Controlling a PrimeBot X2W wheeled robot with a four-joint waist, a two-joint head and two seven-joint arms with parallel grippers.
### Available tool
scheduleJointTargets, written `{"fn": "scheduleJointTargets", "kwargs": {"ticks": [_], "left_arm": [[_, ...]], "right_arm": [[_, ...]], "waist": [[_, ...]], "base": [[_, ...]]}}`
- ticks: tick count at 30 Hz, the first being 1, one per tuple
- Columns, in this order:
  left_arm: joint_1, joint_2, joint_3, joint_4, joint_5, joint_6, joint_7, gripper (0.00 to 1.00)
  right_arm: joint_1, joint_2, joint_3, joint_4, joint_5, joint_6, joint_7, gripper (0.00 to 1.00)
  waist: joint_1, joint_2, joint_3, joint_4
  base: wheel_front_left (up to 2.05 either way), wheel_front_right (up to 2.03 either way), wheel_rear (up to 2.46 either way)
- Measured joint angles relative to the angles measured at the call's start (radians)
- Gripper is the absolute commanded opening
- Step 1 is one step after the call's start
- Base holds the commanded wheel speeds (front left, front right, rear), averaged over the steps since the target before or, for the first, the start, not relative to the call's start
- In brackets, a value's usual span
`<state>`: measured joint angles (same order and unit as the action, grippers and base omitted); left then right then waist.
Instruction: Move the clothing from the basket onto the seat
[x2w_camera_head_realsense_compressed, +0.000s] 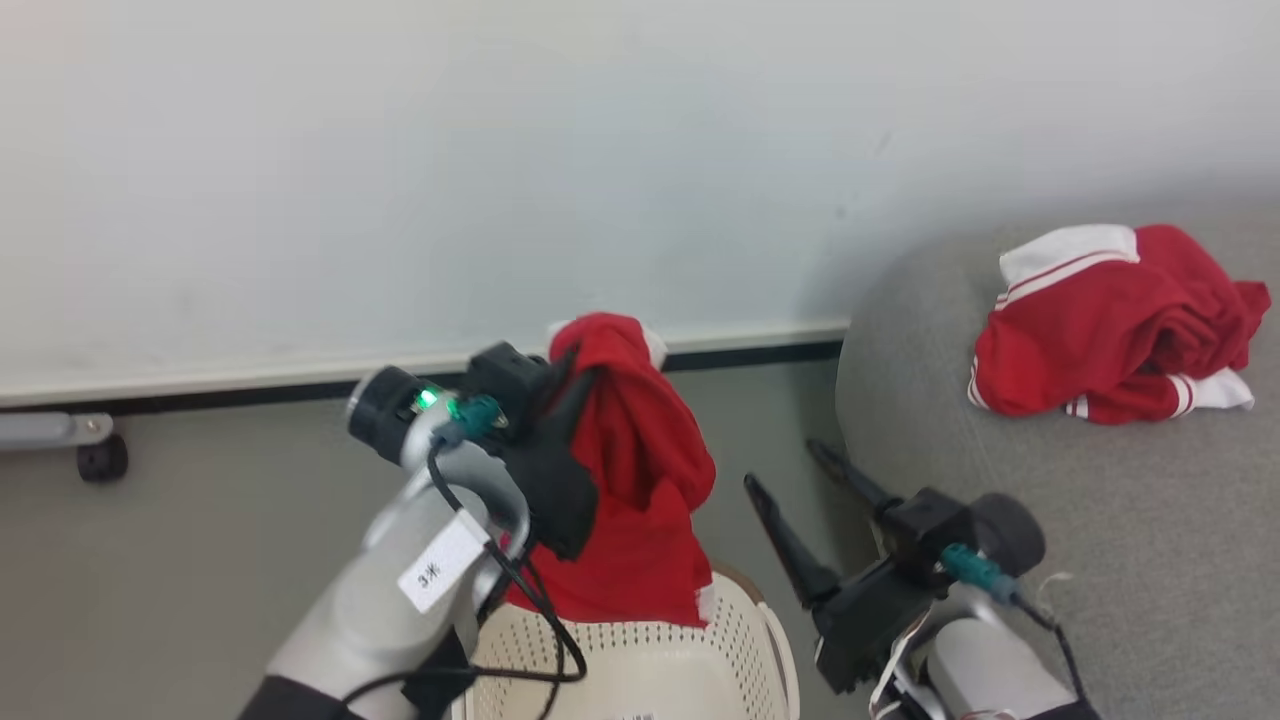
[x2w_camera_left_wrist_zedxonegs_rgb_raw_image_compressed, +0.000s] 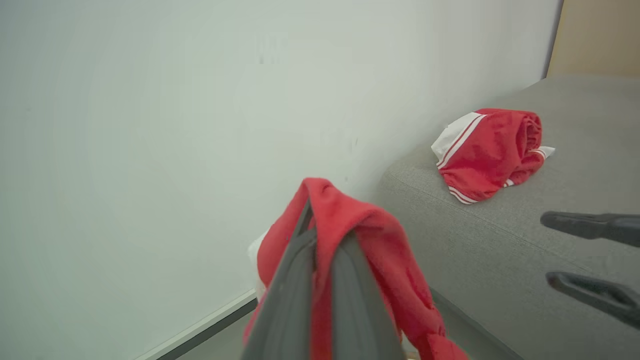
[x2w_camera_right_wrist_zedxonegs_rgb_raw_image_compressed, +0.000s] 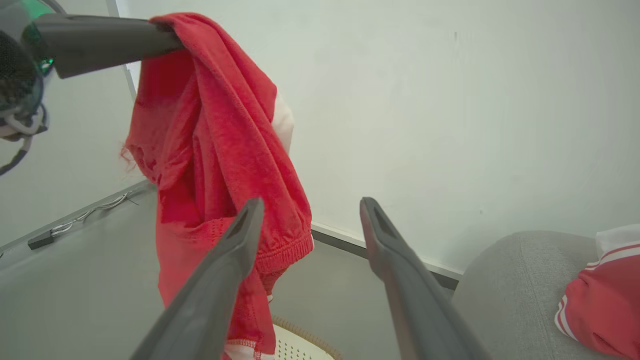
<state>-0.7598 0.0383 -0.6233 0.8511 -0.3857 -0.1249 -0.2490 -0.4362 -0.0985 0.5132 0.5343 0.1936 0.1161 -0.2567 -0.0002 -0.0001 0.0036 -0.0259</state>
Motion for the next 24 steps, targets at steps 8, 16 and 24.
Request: {"fn": "scheduleJointTargets", "kwargs": {"ticks": [8,16,24], "left_arm": [[0.057,-0.002,-0.108,-0.113,-0.069,-0.007,0.023,0.0],[0.081,0.001,-0.165,-0.189,-0.12,-0.006,0.049,0.0],[0.099,0.001,-0.196,-0.243,-0.169,0.007,0.063,0.0]], "right_arm": [[0.0,0.014,0.068,0.079,0.003,0.007,0.0,1.0],[-0.065,0.023,0.14,0.164,0.01,0.007,0.0,1.0],[-0.091,0.028,0.207,0.212,0.055,0.008,0.0,0.0]], "waist": [[0.0,-0.0001,-0.08,0.018],[0.0001,0.0001,-0.104,0.046],[0.0002,0.0001,-0.106,0.058]], "base": [[0.0,0.0,0.0],[0.0,0.0,0.0],[0.0,0.0,0.0]]}}
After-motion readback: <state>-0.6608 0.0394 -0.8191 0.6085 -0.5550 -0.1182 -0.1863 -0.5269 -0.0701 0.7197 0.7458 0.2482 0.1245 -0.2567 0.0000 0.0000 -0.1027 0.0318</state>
